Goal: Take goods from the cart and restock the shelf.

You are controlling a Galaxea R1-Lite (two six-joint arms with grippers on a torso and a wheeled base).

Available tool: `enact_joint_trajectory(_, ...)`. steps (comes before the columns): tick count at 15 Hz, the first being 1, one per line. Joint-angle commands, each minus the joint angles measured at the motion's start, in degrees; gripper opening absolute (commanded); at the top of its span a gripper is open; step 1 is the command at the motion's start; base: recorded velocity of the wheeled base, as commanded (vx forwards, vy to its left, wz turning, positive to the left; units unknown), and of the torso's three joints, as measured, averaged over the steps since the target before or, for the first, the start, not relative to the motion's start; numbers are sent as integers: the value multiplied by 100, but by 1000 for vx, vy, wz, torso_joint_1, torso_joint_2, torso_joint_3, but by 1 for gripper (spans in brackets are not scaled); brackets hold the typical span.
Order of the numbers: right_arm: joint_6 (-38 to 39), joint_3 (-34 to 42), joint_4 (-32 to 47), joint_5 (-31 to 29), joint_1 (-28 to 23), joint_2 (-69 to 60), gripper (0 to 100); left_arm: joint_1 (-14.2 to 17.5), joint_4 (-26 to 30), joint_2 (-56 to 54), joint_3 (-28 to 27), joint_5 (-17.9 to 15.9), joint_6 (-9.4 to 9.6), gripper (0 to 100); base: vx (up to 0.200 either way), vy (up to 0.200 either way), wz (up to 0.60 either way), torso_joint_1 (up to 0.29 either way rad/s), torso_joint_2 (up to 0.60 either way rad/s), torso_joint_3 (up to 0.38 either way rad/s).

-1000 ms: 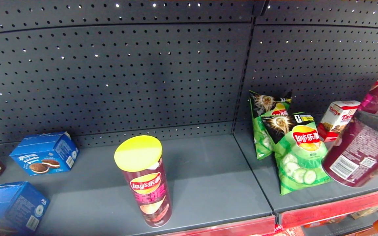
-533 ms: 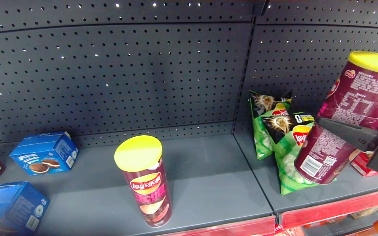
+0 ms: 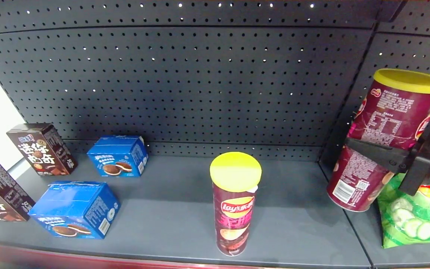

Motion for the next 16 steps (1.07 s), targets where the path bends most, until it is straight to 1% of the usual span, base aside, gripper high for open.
enact_joint_trajectory(1, -4, 29, 1, 10, 16, 0, 0, 5, -5, 14, -1, 0, 2, 100, 0, 0, 0, 0, 0, 0)
enact_joint_trajectory(3, 49, 64, -8, 18, 139, 44, 0, 5, -5, 14, -1, 0, 2, 100, 0, 0, 0, 0, 0, 0)
enact_joint_trajectory(5, 49, 223, -131, 10, 438, 149, 0, 5, -5, 14, -1, 0, 2, 100, 0, 0, 0, 0, 0, 0)
enact_joint_trajectory(7, 49, 223, -456, 18, 544, 386, 0, 5, -14, 14, -1, 0, 2, 100, 0, 0, 0, 0, 0, 0)
enact_joint_trajectory(8, 49, 161, -843, 18, 614, 711, 0, 5, -14, 14, -1, 0, 2, 100, 0, 0, 0, 0, 0, 0)
enact_joint_trajectory(9, 14, 179, -1115, 10, 614, 966, 0, 5, -5, 14, -1, -9, 2, 100, 0, 0, 0, 0, 0, 0)
enact_joint_trajectory(11, -13, 135, -1423, -61, 605, 1406, 0, 5, -5, 14, -1, 0, 2, 100, 0, 0, 0, 0, 0, 0)
enact_joint_trajectory(14, -13, -155, -1546, -87, 623, 2003, 0, 5, -5, 14, -1, 0, 2, 100, 0, 0, 0, 0, 0, 0)
enact_joint_trajectory(15, -4, -358, -1634, -210, 649, 2232, 0, 5, -5, 14, -1, 0, 2, 100, 0, 0, 0, 0, 0, 0)
enact_joint_trajectory(16, -4, -375, -1643, -228, 649, 2258, 0, 5, -5, 14, -1, 0, 2, 100, 0, 0, 0, 0, 0, 0)
